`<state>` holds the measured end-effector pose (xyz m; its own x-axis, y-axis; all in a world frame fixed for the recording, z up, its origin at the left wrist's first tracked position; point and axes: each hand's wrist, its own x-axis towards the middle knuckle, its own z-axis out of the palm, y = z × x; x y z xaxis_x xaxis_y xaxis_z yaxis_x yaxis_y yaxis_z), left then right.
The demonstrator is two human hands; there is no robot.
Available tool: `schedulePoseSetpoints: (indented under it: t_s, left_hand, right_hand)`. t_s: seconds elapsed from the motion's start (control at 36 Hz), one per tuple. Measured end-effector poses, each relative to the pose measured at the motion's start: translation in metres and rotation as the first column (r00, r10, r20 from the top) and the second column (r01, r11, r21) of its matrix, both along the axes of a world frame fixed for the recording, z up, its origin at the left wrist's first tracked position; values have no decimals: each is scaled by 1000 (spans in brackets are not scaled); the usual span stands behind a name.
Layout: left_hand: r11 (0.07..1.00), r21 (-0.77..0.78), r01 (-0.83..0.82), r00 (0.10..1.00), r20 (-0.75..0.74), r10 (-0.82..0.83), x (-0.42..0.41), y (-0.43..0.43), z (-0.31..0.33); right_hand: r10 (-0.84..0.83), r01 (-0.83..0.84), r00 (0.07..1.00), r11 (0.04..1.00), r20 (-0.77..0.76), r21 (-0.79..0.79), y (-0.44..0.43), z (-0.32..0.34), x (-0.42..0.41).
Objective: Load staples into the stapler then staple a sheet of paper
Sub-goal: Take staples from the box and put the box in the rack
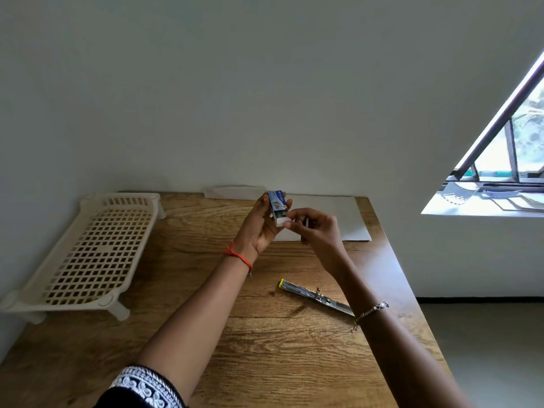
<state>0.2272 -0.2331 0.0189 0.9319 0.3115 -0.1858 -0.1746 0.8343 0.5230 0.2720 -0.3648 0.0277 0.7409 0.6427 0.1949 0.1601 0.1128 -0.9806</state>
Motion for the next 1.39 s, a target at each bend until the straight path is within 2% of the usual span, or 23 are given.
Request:
schedulePoseSetpoints:
  t_s: [0.14, 0.25, 0.33, 0.56, 0.83, 0.97, 1.06, 1.17, 1.39]
  left_hand:
    - [1000, -17, 8, 1000, 27, -8, 0, 1, 0]
    - [1000, -9, 8, 1000, 16, -8, 1, 2, -1]
    - [999, -43, 2, 1000, 14, -2, 2, -1, -2]
    - [999, -41, -2, 999, 34, 4, 1, -6, -3]
    - [998, -24, -53, 997, 53, 54, -4, 0, -6]
    - [995, -78, -68, 995, 61, 73, -14, 15, -7]
    - [993, -31, -116, 989, 90, 119, -22, 26, -6]
    - [986, 36, -166, 983, 92, 162, -37, 45, -6]
    - [941, 149, -304, 948, -53, 315, -81, 89, -2]
  right_hand:
    - [-30, 30, 996, 1000, 84, 2, 3, -4, 1]
    - [-84, 103, 952, 993, 295, -53, 7, -9, 0]
    - [-159, 195, 916, 979, 369, -62, 11, -12, 0]
    - [-281, 307, 883, 952, 375, -11, 13, -8, -2]
    - [-260, 314, 868, 947, 422, -64, 23, -8, -4]
    - [-237, 297, 863, 952, 447, -69, 39, -7, -11]
    - [-237, 291, 865, 955, 443, -58, 52, -5, -18]
    - [-178, 273, 844, 955, 506, -119, 73, -2, -29]
    - [-81, 226, 851, 948, 519, -222, 130, -6, -53]
